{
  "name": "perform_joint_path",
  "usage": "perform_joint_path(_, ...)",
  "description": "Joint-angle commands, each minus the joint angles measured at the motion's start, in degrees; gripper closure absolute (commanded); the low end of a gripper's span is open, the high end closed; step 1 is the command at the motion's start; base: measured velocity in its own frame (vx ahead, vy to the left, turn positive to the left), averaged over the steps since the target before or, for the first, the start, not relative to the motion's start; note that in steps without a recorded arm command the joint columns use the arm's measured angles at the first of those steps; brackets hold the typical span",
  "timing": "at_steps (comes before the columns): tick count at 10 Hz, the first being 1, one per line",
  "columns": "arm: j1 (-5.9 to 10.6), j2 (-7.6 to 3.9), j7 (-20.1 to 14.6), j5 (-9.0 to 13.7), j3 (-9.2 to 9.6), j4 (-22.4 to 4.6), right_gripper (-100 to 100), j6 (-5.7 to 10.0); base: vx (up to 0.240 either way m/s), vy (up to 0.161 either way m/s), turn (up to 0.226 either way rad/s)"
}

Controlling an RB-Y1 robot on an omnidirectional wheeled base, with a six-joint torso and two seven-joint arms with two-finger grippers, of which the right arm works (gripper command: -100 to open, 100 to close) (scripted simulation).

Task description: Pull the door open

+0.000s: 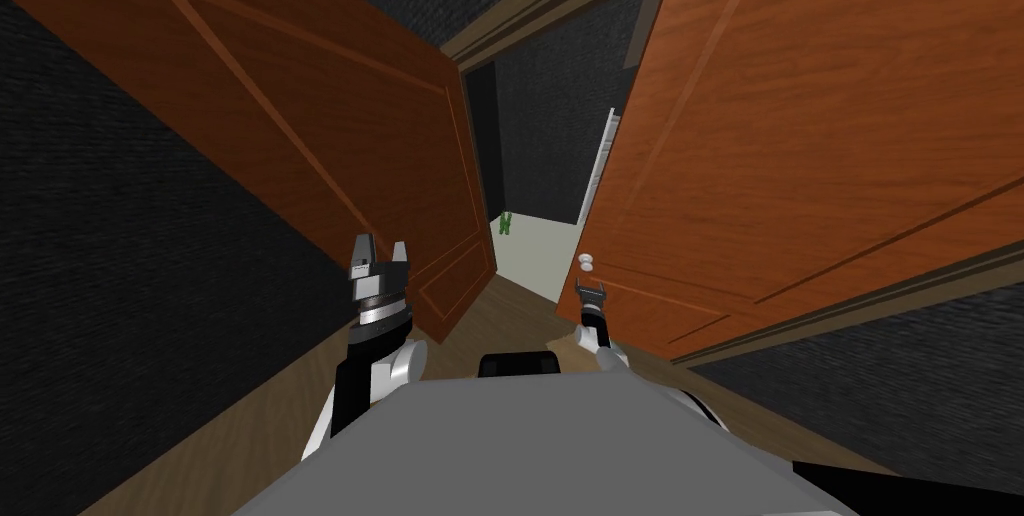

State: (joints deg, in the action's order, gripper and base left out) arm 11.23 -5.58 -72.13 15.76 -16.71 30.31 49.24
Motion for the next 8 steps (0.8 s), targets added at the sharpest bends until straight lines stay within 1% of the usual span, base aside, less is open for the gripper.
perform_joint_path(1, 0.57, 0.16, -2.12, 0.62, 0.21, -0.61, -100, 0.09, -0.054, -0.020, 0.010)
perform_joint_path(5, 1.57, 0.84, -7.02, 2.23, 0.79, -0.98, -100, -0.47, -0.058, -0.011, 0.017)
perform_joint_path(6, 1.48, 0.72, -6.15, 1.98, 0.70, -1.08, -100, -0.29, -0.026, -0.001, 0.003)
perform_joint_path(7, 0.62, -1.07, -8.29, 2.17, 0.61, -1.40, -100, -0.18, 0.098, 0.018, 0.112)
perform_joint_path(8, 0.35, -1.61, -8.84, 2.22, 0.58, -1.48, -100, -0.14, 0.217, -0.007, 0.097)
